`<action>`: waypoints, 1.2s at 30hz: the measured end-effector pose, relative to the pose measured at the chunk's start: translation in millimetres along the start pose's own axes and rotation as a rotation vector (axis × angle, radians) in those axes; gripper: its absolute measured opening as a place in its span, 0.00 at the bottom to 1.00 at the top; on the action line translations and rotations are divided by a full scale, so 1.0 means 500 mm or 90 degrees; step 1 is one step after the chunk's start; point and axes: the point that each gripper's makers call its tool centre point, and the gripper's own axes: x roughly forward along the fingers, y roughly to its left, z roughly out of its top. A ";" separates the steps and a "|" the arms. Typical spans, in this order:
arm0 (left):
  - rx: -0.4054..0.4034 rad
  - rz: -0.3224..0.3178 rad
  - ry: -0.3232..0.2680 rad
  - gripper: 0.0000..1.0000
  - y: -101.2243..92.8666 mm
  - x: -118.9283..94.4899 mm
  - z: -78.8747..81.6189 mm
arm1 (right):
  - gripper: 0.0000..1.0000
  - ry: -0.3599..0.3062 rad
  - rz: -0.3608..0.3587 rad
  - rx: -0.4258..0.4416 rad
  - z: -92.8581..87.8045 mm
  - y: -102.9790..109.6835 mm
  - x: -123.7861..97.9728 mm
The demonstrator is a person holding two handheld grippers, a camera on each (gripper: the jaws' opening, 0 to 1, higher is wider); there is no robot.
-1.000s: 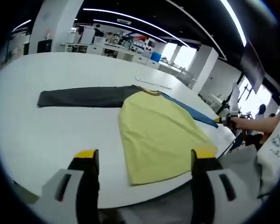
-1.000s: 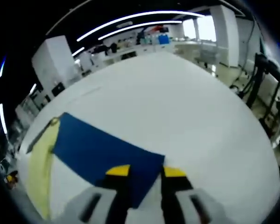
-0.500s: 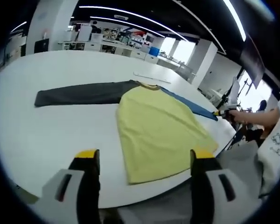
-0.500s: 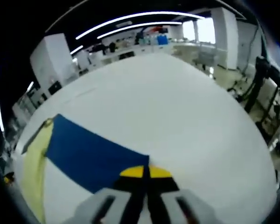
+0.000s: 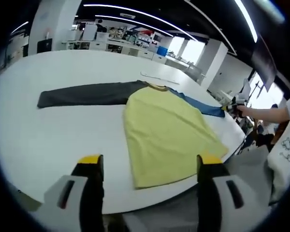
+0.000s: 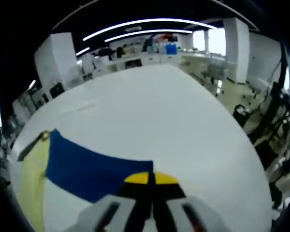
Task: Fold the garment on the visible template until the final outline fits inside the template.
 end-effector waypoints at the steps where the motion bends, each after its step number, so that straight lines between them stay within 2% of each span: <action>1: 0.000 0.000 0.000 0.76 0.000 0.000 0.000 | 0.00 0.002 0.000 -0.003 0.000 -0.002 0.001; 7: -0.001 -0.004 -0.001 0.76 0.000 0.003 0.000 | 0.00 0.002 0.004 0.006 -0.007 0.004 -0.020; 10: -0.002 -0.006 -0.007 0.76 0.001 0.004 0.003 | 0.00 -0.002 0.008 0.016 0.002 0.011 -0.025; 15: -0.003 -0.004 -0.021 0.75 0.000 0.004 0.009 | 0.00 -0.007 0.038 0.050 0.013 0.046 -0.037; 19: 0.000 -0.008 -0.028 0.74 -0.002 0.002 0.012 | 0.00 -0.017 0.080 0.068 0.036 0.090 -0.060; 25: 0.008 -0.008 -0.048 0.73 -0.001 0.000 0.020 | 0.00 -0.024 0.151 0.096 0.053 0.196 -0.098; 31: 0.066 -0.015 -0.043 0.73 -0.016 0.005 0.019 | 0.00 -0.020 0.225 0.086 0.061 0.356 -0.147; 32: 0.068 -0.018 -0.044 0.73 -0.017 0.004 0.020 | 0.00 -0.019 0.235 0.084 0.063 0.346 -0.140; 36: 0.068 -0.032 -0.058 0.74 -0.026 -0.004 0.030 | 0.00 -0.011 0.275 0.052 0.082 0.426 -0.147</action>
